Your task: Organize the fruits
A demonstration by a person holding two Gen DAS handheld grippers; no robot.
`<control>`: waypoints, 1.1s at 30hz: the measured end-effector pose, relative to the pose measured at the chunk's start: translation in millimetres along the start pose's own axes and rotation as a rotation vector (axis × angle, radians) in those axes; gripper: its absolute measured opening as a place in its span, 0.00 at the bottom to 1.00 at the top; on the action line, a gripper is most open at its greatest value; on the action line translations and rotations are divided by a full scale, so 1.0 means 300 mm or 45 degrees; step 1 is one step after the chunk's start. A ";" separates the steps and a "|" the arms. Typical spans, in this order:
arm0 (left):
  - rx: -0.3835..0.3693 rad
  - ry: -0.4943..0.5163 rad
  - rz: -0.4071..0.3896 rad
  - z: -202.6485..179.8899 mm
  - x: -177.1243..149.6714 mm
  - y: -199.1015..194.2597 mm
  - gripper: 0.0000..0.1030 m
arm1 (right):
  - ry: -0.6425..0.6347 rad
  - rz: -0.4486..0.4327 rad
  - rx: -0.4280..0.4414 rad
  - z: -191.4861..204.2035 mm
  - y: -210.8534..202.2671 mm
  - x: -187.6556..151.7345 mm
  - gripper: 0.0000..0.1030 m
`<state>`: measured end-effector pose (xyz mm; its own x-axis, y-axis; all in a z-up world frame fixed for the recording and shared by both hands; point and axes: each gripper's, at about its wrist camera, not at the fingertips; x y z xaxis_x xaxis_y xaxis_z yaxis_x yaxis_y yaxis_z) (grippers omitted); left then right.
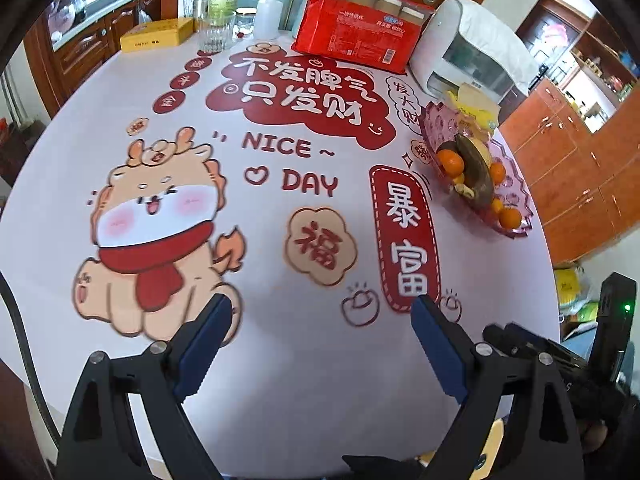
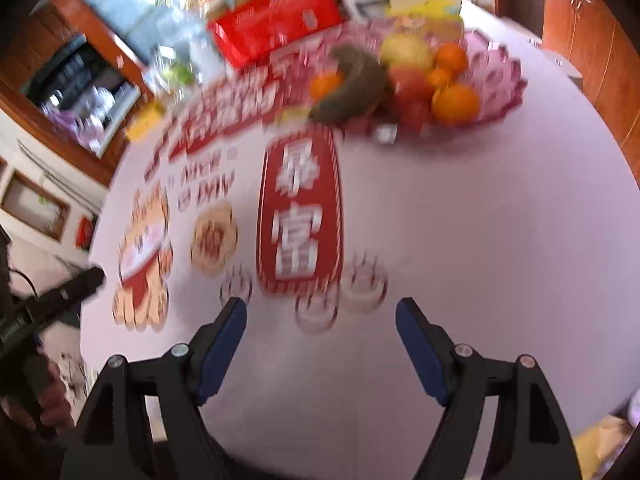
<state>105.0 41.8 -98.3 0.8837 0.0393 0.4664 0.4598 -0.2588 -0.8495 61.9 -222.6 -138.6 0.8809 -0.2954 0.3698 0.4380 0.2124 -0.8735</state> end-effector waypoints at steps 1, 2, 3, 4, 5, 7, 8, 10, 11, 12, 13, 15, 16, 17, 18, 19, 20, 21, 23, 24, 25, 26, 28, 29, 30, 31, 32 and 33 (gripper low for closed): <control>0.004 0.018 -0.004 0.010 -0.007 -0.023 0.88 | 0.013 0.048 -0.015 0.019 -0.002 -0.023 0.75; 0.008 0.030 -0.009 0.013 -0.010 -0.039 0.88 | 0.026 0.075 -0.021 0.028 -0.008 -0.039 0.75; 0.008 0.046 -0.020 0.012 -0.011 -0.063 0.88 | 0.039 0.094 -0.030 0.038 -0.017 -0.052 0.75; 0.004 0.062 -0.034 0.005 -0.010 -0.086 0.88 | 0.048 0.107 -0.040 0.050 -0.031 -0.063 0.75; -0.001 0.078 -0.049 -0.003 -0.008 -0.114 0.90 | 0.047 0.112 -0.049 0.068 -0.056 -0.075 0.75; 0.009 0.104 -0.056 -0.026 -0.001 -0.152 0.91 | 0.021 0.105 -0.061 0.107 -0.106 -0.083 0.75; 0.013 0.112 -0.054 -0.038 0.007 -0.170 0.91 | 0.007 0.097 -0.064 0.127 -0.130 -0.080 0.76; 0.005 0.106 -0.078 -0.059 0.021 -0.206 0.91 | -0.012 0.083 -0.050 0.157 -0.171 -0.063 0.76; 0.000 0.106 -0.088 -0.076 0.030 -0.231 0.91 | -0.031 0.075 -0.043 0.177 -0.196 -0.053 0.76; 0.000 0.109 -0.095 -0.087 0.034 -0.244 0.91 | -0.057 0.063 -0.039 0.197 -0.222 -0.039 0.77; 0.003 0.117 -0.108 -0.104 0.037 -0.261 0.91 | -0.095 0.042 -0.025 0.222 -0.259 -0.030 0.78; 0.034 0.146 -0.137 -0.141 0.033 -0.292 0.92 | -0.146 0.003 0.002 0.252 -0.313 -0.012 0.83; 0.050 0.161 -0.149 -0.157 0.027 -0.305 0.92 | -0.170 -0.017 0.006 0.267 -0.337 -0.008 0.85; 0.066 0.177 -0.170 -0.178 0.017 -0.320 0.93 | -0.196 -0.041 0.005 0.282 -0.359 -0.006 0.86; 0.074 0.185 -0.179 -0.189 0.011 -0.326 0.94 | -0.219 -0.066 -0.002 0.295 -0.376 -0.006 0.86; 0.086 0.192 -0.189 -0.200 0.003 -0.332 0.96 | -0.240 -0.094 -0.018 0.302 -0.391 -0.011 0.86; 0.105 0.198 -0.200 -0.209 -0.006 -0.335 0.96 | -0.244 -0.108 -0.031 0.307 -0.396 -0.016 0.87; 0.136 0.196 -0.213 -0.213 -0.014 -0.338 0.96 | -0.242 -0.122 -0.038 0.305 -0.397 -0.022 0.87; 0.181 0.185 -0.230 -0.211 -0.023 -0.341 0.97 | -0.224 -0.147 -0.050 0.290 -0.398 -0.033 0.87; 0.193 0.175 -0.237 -0.208 -0.028 -0.345 0.97 | -0.214 -0.158 -0.058 0.281 -0.398 -0.038 0.87; 0.206 0.159 -0.251 -0.202 -0.031 -0.351 0.97 | -0.208 -0.164 -0.066 0.274 -0.398 -0.042 0.87; 0.217 0.148 -0.266 -0.198 -0.032 -0.358 0.99 | -0.208 -0.164 -0.079 0.268 -0.393 -0.047 0.87; 0.229 0.146 -0.284 -0.198 -0.033 -0.367 0.99 | -0.219 -0.163 -0.076 0.268 -0.392 -0.052 0.87; 0.236 0.152 -0.289 -0.203 -0.036 -0.369 0.99 | -0.225 -0.168 -0.070 0.272 -0.392 -0.054 0.87; 0.241 0.157 -0.292 -0.208 -0.039 -0.370 0.99 | -0.235 -0.174 -0.063 0.274 -0.395 -0.055 0.87; 0.250 0.160 -0.295 -0.211 -0.042 -0.371 0.99 | -0.241 -0.178 -0.061 0.277 -0.396 -0.056 0.87; 0.257 0.159 -0.298 -0.212 -0.043 -0.373 0.99 | -0.246 -0.187 -0.059 0.278 -0.399 -0.056 0.89; 0.265 0.157 -0.300 -0.213 -0.046 -0.374 0.99 | -0.247 -0.195 -0.060 0.278 -0.402 -0.058 0.92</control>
<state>35.8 8.7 6.3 0.7394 -0.0456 0.6717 0.6697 -0.0533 -0.7407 8.8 -165.4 -13.2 0.8249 -0.1353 0.5489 0.5642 0.1341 -0.8147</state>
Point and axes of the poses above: each gripper's, at about its wrist camera, not at the fingertips, and y roughly the way its jaws point, z to its left, x to its top, and after that the axes turned 4 degrees about -z, right-handed
